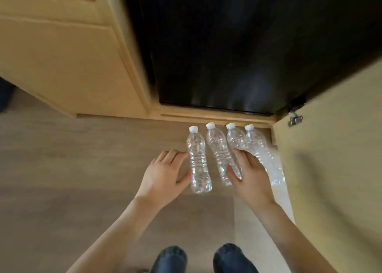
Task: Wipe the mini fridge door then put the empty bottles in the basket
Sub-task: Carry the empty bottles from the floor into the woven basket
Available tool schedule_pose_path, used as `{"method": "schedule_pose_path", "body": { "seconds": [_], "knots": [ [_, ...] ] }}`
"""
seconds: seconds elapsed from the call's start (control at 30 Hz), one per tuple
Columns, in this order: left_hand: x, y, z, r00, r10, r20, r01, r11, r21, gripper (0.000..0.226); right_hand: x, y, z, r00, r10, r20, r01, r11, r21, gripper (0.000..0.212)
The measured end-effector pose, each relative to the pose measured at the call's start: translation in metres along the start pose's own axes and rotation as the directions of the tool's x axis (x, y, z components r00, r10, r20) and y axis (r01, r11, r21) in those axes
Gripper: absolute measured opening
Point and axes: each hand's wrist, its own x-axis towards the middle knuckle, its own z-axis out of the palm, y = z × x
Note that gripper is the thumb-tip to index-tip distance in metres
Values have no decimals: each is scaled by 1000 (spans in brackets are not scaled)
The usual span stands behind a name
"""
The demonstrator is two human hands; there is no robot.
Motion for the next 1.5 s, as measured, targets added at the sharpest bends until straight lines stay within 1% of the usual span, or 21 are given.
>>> {"method": "schedule_pose_path", "body": {
  "seconds": [0.1,0.2,0.27,0.33,0.37,0.47,0.53,0.67,0.77,0.87,0.93,1.03,1.1,1.17,1.23,1.33,1.4,1.5],
  "knots": [
    [12,-23,49,999,31,-29,-31,999,15,47,9,28,45,998,-55,-27,53,997,-53,52],
    [26,-38,79,999,22,-30,-22,1000,0,48,19,42,69,996,-48,-70,45,998,-54,49],
    [31,-37,87,998,-59,-23,57,994,-90,49,23,42,76,998,-33,-46,31,999,-43,55],
    [35,-30,91,987,-162,20,162,960,-227,55,24,42,80,1000,-12,6,12,1000,-25,61],
    [36,-25,94,981,-191,42,195,944,-265,59,25,41,82,999,6,32,-5,1000,-21,64],
    [37,-14,106,962,-245,122,272,901,-339,74,25,43,92,995,55,85,-50,997,-51,73],
    [41,-9,118,942,-295,160,334,866,-371,84,24,47,99,993,85,87,-80,995,-63,76],
    [45,4,136,907,-365,210,420,813,-403,89,18,47,108,984,151,98,-154,988,16,77],
    [46,9,144,865,-438,247,502,721,-478,77,15,46,112,984,157,85,-161,986,51,77],
    [42,8,143,820,-500,279,568,651,-503,57,10,43,114,975,215,61,-223,959,178,84],
    [33,4,132,787,-554,271,605,608,-514,48,1,36,107,963,265,47,-268,933,240,87],
    [10,6,92,730,-627,271,651,520,-553,46,-15,14,71,941,337,39,-334,903,270,78],
    [-10,15,50,713,-640,288,667,491,-561,45,-28,-8,33,924,377,60,-375,870,318,71],
    [-25,30,-1,713,-635,298,666,480,-571,43,-37,-35,-13,916,395,72,-392,843,369,66],
    [-39,51,-61,721,-628,293,661,496,-562,40,-43,-65,-62,912,402,83,-398,816,420,64],
    [-59,91,-156,714,-648,266,646,464,-606,37,-50,-118,-139,906,413,93,-402,770,496,65],
    [-72,123,-224,715,-661,229,623,453,-637,42,-55,-155,-199,906,414,86,-392,747,536,64],
    [-93,177,-322,721,-662,205,593,437,-676,49,-66,-209,-295,905,419,81,-394,750,531,65]
  ]
}}
